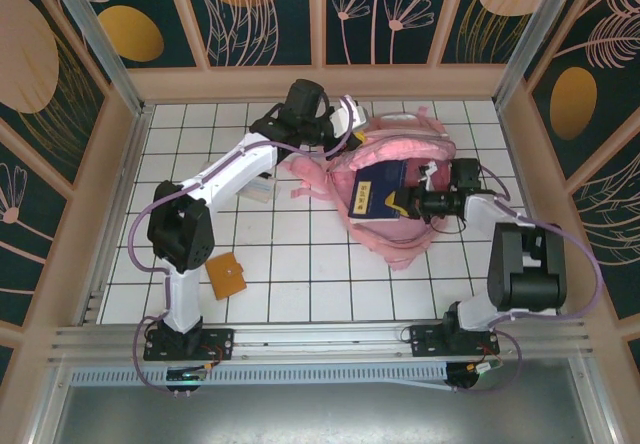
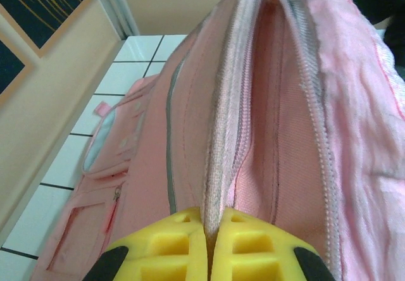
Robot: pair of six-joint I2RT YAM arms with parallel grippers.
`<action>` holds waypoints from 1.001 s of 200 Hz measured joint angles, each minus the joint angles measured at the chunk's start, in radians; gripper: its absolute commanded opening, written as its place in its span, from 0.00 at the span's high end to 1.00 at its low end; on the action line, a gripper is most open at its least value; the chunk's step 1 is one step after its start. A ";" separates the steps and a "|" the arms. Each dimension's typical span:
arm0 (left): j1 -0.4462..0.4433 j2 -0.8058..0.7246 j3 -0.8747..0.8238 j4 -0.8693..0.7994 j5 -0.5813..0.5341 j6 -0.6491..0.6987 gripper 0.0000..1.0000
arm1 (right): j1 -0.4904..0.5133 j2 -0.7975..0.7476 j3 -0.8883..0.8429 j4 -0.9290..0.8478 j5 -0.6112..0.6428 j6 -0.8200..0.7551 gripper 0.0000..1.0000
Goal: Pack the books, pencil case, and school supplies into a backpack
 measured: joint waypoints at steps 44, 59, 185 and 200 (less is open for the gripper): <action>0.011 -0.013 -0.046 0.059 0.036 -0.011 1.00 | 0.026 0.141 0.088 0.059 0.214 -0.026 0.79; 0.014 -0.013 -0.051 0.076 0.037 -0.017 1.00 | 0.038 0.173 0.121 0.088 0.291 -0.026 0.76; 0.018 -0.024 -0.092 0.152 0.028 -0.090 1.00 | 0.106 -0.047 0.100 0.067 0.892 0.087 0.44; 0.018 -0.024 -0.092 0.152 0.028 -0.091 1.00 | 0.106 -0.074 0.085 0.058 0.903 0.107 0.52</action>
